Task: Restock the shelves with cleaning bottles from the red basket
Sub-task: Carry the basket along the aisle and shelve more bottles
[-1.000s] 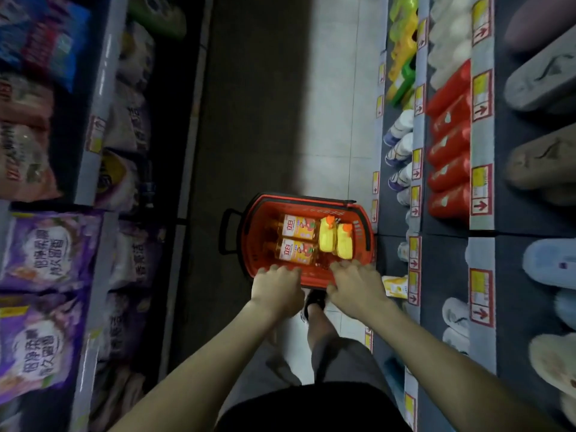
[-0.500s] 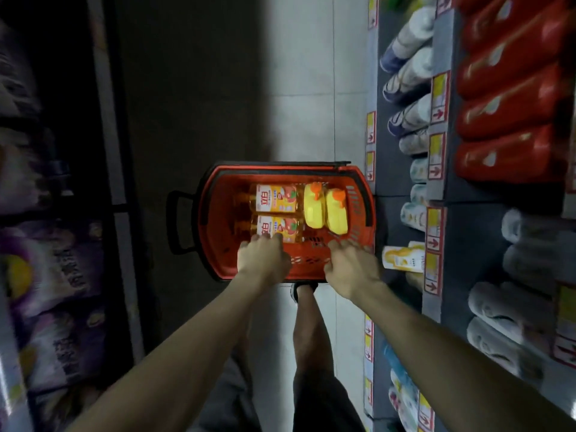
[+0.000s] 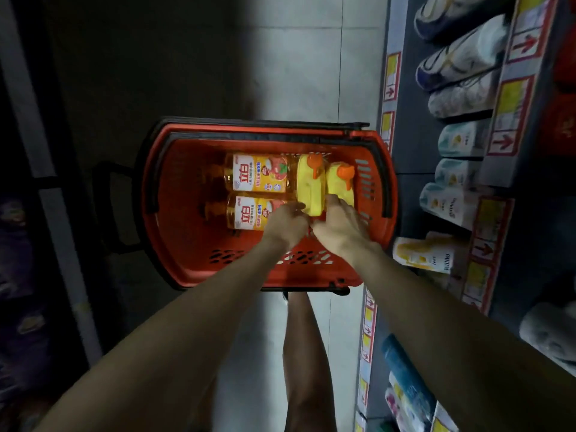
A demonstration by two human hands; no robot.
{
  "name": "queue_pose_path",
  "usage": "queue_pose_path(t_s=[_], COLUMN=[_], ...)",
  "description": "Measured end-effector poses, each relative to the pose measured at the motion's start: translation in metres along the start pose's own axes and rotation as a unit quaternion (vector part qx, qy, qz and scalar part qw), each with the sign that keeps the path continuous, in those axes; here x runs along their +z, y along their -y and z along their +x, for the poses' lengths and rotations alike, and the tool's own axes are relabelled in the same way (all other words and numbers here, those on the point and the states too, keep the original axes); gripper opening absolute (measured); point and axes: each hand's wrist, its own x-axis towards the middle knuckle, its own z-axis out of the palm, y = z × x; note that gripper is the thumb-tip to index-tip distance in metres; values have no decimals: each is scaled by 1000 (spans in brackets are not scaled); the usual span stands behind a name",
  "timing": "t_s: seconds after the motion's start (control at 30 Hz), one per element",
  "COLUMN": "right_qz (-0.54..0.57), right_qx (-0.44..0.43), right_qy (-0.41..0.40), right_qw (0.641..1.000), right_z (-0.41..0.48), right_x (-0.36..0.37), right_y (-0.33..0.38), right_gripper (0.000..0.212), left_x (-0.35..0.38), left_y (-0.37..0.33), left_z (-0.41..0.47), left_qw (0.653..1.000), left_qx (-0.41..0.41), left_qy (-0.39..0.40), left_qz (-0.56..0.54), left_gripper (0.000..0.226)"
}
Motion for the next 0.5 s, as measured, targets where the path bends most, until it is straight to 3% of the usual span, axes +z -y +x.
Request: queue_pose_path(t_s=[0.1,0.2,0.27,0.37,0.5], right_qz=[183,292,383,494,521], right_qx=[60,89,128,159,176], right_qy=[27,22,29,61,75], right_qw=[981,952,914,852,832], right_z=[28,39,45,56,60], right_x=[12,14,13,16,15], right_y=[1,8,9,8,10], right_gripper=[54,39,24,50,47], left_x=[12,18,21,24,21], left_y=[4,11,16,17,13], left_z=[18,24,25,25,18], left_qw=[970,939,925,925,939], left_qx=[-68,-100,-110,-102,-90], left_qy=[17,36,46,51,69], left_qz=[-232,-327,-362,-361,-325], left_gripper=[46,41,41,34,39])
